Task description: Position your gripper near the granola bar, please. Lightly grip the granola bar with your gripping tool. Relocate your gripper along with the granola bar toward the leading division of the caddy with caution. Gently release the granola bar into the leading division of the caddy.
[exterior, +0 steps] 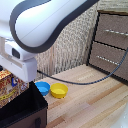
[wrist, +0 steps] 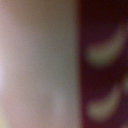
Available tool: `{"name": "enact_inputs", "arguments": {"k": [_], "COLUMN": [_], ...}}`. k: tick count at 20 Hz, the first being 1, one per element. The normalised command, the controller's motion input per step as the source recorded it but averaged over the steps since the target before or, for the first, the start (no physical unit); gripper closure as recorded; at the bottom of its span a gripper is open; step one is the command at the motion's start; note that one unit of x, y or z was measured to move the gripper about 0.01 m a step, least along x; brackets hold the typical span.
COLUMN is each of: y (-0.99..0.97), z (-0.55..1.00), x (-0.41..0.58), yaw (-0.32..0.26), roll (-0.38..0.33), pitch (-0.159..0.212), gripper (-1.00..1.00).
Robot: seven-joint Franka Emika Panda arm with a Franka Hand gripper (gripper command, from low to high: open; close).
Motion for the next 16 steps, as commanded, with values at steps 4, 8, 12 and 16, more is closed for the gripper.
{"name": "enact_inputs", "arguments": {"k": [4,8,12,16], "y": [0.01,0.04,0.29,0.48], "z": [-0.11,-0.1,-0.36,-0.39], "x": [0.026,0.032,-0.02,-0.259], "yaw": [-0.342,-0.162,-0.111,-0.068], "roll": [-0.022,-0.063,-0.126,-0.095], "pitch": [0.028,0.033,0.072,0.037], "gripper": [1.0,1.0,1.0,1.0]}}
